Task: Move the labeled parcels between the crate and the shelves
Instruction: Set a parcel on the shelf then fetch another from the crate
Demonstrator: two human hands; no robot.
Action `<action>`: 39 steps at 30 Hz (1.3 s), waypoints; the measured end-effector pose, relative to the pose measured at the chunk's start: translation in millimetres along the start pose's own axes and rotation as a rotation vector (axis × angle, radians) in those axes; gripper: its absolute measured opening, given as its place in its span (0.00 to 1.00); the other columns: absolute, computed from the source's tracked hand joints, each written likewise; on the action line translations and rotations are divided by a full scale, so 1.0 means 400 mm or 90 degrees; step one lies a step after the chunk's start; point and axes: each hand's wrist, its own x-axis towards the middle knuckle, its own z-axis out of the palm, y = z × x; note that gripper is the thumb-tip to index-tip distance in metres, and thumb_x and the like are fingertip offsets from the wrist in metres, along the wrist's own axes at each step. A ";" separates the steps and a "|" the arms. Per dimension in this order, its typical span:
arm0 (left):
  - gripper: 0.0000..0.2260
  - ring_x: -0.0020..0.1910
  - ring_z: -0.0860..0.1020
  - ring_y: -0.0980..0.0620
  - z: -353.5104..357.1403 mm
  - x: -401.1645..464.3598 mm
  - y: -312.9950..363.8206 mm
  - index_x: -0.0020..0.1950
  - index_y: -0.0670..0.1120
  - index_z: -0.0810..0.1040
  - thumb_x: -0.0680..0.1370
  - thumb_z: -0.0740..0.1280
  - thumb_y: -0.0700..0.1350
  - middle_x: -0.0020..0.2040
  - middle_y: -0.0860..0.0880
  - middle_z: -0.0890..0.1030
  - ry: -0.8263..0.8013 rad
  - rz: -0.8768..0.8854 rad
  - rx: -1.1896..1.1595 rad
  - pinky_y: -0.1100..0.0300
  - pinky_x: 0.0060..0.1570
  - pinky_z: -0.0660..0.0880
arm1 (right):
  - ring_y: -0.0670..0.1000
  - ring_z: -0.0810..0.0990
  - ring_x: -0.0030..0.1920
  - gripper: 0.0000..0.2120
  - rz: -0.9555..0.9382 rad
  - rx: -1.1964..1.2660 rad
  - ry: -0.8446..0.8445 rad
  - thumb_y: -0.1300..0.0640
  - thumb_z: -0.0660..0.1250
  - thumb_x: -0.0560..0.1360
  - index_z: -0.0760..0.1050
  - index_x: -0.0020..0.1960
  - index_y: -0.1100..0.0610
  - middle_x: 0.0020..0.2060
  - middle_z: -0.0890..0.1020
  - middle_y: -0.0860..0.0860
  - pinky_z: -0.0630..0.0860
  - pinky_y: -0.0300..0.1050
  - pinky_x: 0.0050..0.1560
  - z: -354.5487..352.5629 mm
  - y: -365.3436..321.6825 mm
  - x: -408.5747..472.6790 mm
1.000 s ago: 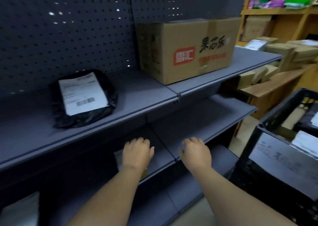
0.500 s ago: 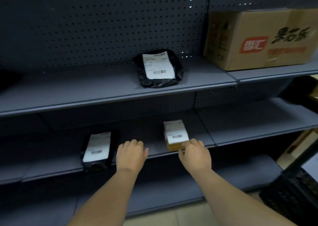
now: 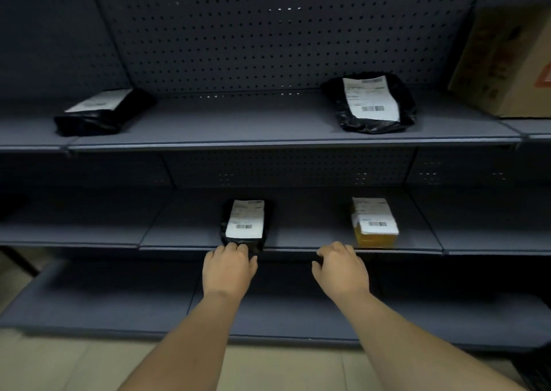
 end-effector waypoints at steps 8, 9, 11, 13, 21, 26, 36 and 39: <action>0.16 0.53 0.77 0.51 0.031 0.080 -0.222 0.56 0.49 0.76 0.80 0.55 0.56 0.52 0.51 0.80 -0.014 -0.013 -0.015 0.57 0.53 0.71 | 0.51 0.72 0.61 0.17 0.002 0.012 -0.019 0.48 0.60 0.78 0.74 0.63 0.52 0.59 0.76 0.50 0.72 0.44 0.58 0.102 -0.214 0.084; 0.16 0.53 0.77 0.50 0.037 0.094 -0.244 0.56 0.49 0.76 0.80 0.55 0.56 0.52 0.50 0.79 -0.018 -0.010 -0.018 0.56 0.53 0.71 | 0.51 0.72 0.61 0.17 0.007 0.011 -0.016 0.48 0.60 0.78 0.74 0.64 0.52 0.59 0.76 0.50 0.72 0.45 0.58 0.114 -0.234 0.095; 0.16 0.53 0.77 0.50 0.050 0.124 -0.282 0.55 0.49 0.76 0.80 0.56 0.56 0.52 0.50 0.79 -0.022 -0.001 -0.019 0.56 0.53 0.70 | 0.51 0.72 0.61 0.17 0.021 0.011 -0.009 0.48 0.60 0.78 0.74 0.63 0.52 0.59 0.77 0.49 0.73 0.45 0.57 0.137 -0.271 0.120; 0.16 0.52 0.77 0.50 0.063 0.155 -0.316 0.55 0.48 0.76 0.80 0.56 0.56 0.51 0.50 0.79 -0.022 0.007 -0.017 0.56 0.52 0.70 | 0.51 0.72 0.61 0.16 0.035 0.010 -0.002 0.48 0.60 0.78 0.74 0.63 0.52 0.59 0.77 0.49 0.73 0.44 0.56 0.161 -0.306 0.144; 0.15 0.52 0.76 0.49 0.114 0.257 -0.369 0.54 0.48 0.76 0.80 0.56 0.56 0.52 0.49 0.79 -0.017 0.068 -0.052 0.56 0.50 0.69 | 0.50 0.73 0.59 0.16 0.102 0.024 0.012 0.50 0.61 0.77 0.75 0.63 0.52 0.57 0.77 0.49 0.74 0.44 0.51 0.225 -0.383 0.215; 0.15 0.51 0.76 0.50 0.153 0.300 -0.357 0.54 0.48 0.76 0.80 0.56 0.55 0.50 0.49 0.79 -0.041 0.079 -0.077 0.57 0.50 0.70 | 0.51 0.72 0.60 0.16 0.144 0.034 0.002 0.50 0.61 0.77 0.75 0.63 0.52 0.57 0.77 0.50 0.75 0.45 0.50 0.246 -0.382 0.257; 0.23 0.63 0.73 0.44 0.247 0.400 -0.281 0.69 0.42 0.68 0.79 0.62 0.53 0.64 0.42 0.75 -0.239 -0.095 -0.414 0.57 0.57 0.71 | 0.56 0.74 0.61 0.24 0.355 0.312 -0.147 0.51 0.63 0.77 0.65 0.71 0.58 0.64 0.73 0.56 0.68 0.40 0.49 0.316 -0.324 0.383; 0.26 0.65 0.72 0.43 0.279 0.428 -0.256 0.72 0.41 0.65 0.79 0.62 0.55 0.68 0.42 0.73 -0.314 -0.207 -0.558 0.58 0.57 0.69 | 0.57 0.73 0.63 0.28 0.452 0.443 -0.160 0.50 0.63 0.77 0.61 0.73 0.60 0.66 0.73 0.57 0.69 0.42 0.52 0.346 -0.303 0.413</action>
